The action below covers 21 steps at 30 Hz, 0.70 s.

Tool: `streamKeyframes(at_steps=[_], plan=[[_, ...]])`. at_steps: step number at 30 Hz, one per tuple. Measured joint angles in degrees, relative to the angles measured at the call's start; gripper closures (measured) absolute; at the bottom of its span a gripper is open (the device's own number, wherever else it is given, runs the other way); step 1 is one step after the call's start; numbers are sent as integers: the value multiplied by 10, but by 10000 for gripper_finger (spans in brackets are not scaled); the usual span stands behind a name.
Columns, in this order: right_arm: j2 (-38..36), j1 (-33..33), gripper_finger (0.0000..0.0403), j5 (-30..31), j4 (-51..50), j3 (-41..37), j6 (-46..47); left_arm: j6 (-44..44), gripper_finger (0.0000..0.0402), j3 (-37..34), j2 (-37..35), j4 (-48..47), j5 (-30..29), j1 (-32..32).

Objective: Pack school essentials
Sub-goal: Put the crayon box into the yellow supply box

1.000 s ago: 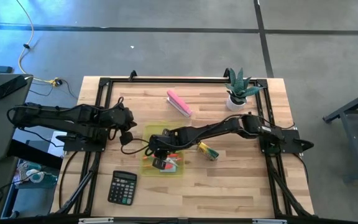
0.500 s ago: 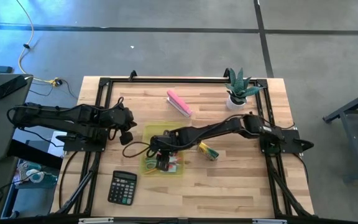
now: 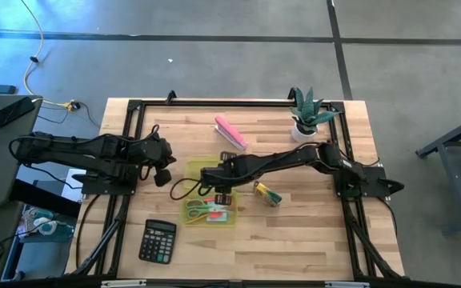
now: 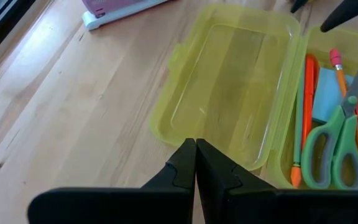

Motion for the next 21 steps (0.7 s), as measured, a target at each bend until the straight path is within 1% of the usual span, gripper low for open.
streamKeyframes(at_steps=[3,5,12,18,21], plan=[[0,2,258,-16,-5,0,-26,-1,394,0,0,0,0,0],[0,3,258,-15,-15,0,-38,-1,385,0,0,1,0,0],[-5,3,258,10,-80,-1,-55,-1,337,0,0,1,4,0],[-15,7,258,15,-128,-1,-61,-22,294,0,0,1,4,0],[-35,13,258,37,-145,-26,-48,-31,278,0,0,1,3,0]])
